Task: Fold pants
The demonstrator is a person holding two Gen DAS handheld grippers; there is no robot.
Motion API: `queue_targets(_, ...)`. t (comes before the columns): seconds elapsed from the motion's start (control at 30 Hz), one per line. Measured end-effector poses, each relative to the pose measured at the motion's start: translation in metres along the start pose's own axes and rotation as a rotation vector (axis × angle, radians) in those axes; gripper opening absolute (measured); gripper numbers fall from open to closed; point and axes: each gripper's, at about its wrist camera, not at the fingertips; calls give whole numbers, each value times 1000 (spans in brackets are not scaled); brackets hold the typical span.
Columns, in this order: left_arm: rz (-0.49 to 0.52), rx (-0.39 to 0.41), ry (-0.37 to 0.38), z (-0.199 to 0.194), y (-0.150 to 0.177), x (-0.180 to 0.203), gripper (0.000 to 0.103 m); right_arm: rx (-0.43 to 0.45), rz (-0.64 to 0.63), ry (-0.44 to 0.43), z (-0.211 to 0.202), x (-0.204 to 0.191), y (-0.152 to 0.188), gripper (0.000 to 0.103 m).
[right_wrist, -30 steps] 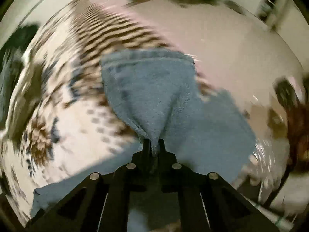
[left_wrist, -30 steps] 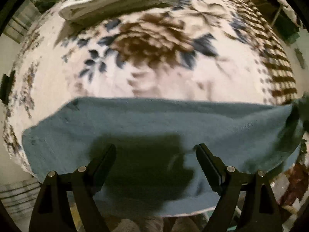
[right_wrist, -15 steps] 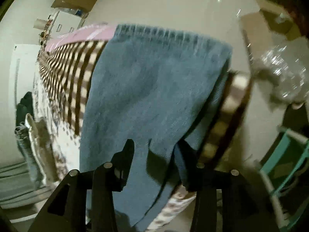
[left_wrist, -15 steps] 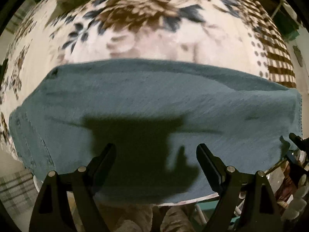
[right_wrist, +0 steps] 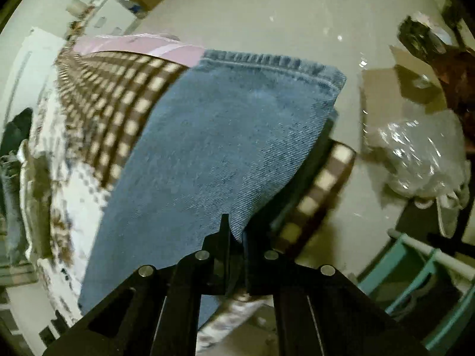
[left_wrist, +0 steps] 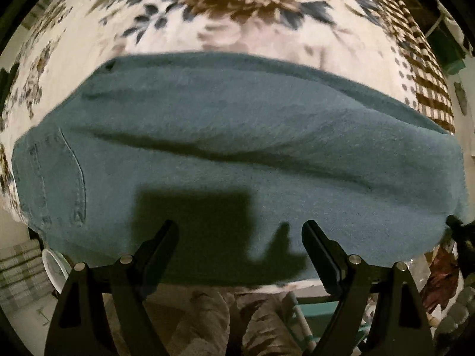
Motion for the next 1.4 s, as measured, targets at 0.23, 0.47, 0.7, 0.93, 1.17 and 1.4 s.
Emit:
queue_targets(0.23, -92, -37, 1, 9, 30, -43, 85, -74, -32, -18, -9, -7, 23, 47)
queue_targets(0.47, -325, -89, -41, 28, 69, -167, 85, -359, -137, -148, 37, -81, 136, 47)
queue_targets(0.7, -522, -154, -87, 89, 87, -279, 85, -458, -121, -172, 98, -118, 227, 47)
queue_targets(0.93, -649, -222, 80, 140, 89, -314, 81, -327, -101, -92, 116, -118, 250, 19)
queue_targets(1.17, -769, -115, 118, 123, 108, -335, 14, -265, -237, -39, 101, -142, 262, 7)
queue_targets(1.4, -752, -80, 190, 106, 125, -361, 13, -272, -318, -19, 73, -152, 267, 6)
Point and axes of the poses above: each gripper's, at about its wrist camera, not at the fingertips, and z roughly the way its jaws point, x to its right, y to its underside, and after that the axes turned 15 degrees about -y, right-handed
